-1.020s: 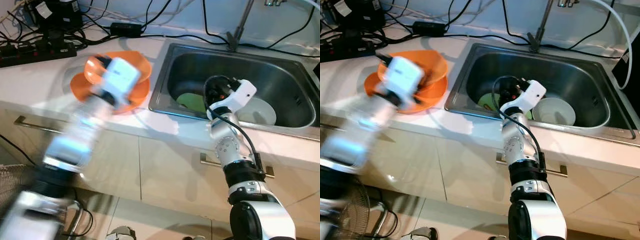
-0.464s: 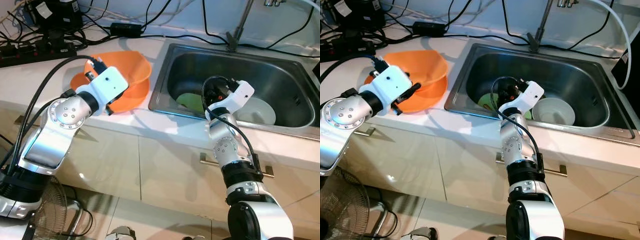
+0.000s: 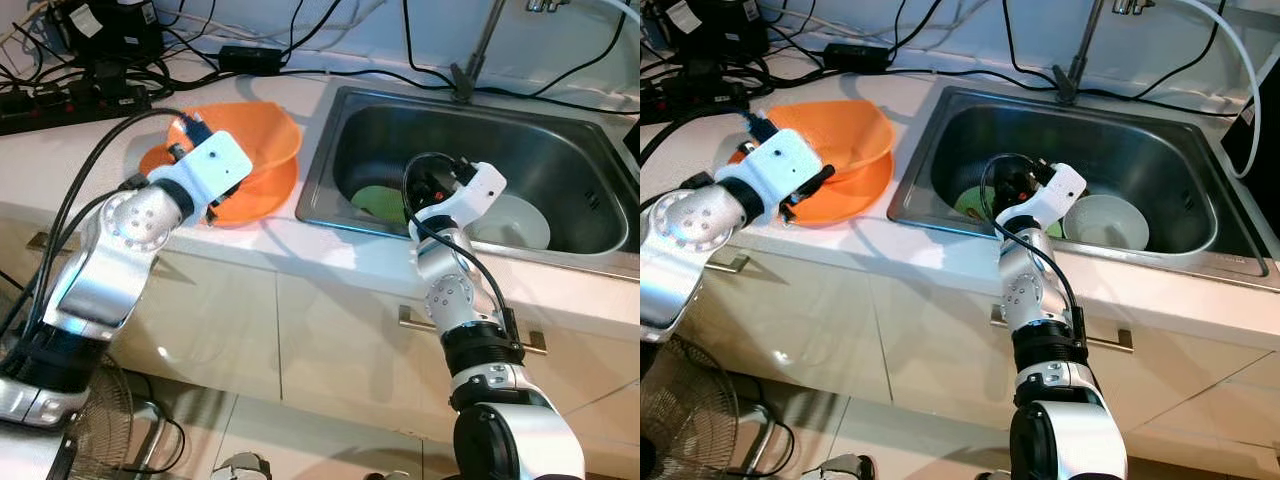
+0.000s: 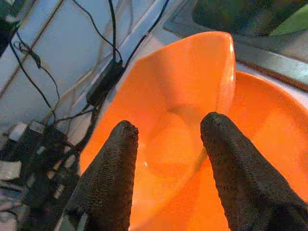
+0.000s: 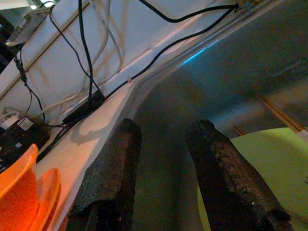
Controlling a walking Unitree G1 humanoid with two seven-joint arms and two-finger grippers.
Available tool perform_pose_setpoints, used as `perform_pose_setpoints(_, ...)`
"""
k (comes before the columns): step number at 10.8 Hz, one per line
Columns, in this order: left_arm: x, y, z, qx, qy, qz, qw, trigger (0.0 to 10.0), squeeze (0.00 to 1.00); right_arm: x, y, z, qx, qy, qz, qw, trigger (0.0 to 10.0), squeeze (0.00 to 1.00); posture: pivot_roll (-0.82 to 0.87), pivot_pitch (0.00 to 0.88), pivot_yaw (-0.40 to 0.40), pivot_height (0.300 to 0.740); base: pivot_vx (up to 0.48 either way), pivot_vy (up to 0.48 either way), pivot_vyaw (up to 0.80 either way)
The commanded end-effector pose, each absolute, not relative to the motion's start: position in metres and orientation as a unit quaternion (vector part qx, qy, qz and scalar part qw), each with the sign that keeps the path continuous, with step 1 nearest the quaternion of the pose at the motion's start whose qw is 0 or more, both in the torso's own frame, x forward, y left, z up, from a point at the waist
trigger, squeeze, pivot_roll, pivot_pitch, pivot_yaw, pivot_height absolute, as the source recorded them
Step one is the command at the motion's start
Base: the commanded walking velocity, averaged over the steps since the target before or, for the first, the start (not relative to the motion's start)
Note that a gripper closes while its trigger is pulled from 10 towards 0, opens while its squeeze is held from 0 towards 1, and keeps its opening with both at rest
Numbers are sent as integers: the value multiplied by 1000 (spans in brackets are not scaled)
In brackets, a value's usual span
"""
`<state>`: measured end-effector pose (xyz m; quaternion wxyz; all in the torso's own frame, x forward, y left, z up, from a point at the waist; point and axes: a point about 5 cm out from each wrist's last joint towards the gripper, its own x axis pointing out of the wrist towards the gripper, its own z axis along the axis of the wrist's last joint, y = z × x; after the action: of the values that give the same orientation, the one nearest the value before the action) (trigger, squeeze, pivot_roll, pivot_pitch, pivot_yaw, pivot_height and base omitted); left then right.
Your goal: Kitchen organization
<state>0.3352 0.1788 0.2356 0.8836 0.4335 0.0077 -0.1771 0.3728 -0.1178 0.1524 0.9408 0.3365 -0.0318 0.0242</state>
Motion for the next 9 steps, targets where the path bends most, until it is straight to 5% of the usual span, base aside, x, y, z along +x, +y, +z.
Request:
perform_pose_setpoints(1, 338, 175, 234, 451, 12, -189, 872, 10000, 0, 375, -118, 157, 336, -35, 27, 941, 10000, 0, 127, 47, -43, 740, 0, 0, 0)
perform_pose_setpoints(8, 365, 171, 239, 541, 48, -176, 821, 10000, 0, 374, -118, 156, 341, -34, 26, 939, 10000, 0, 117, 45, -37, 740, 0, 0, 0)
perform_pose_setpoints(9, 368, 174, 240, 553, 55, -166, 814, 235, 0, 374, -117, 155, 342, -32, 26, 939, 10000, 0, 118, 46, -37, 740, 0, 0, 0)
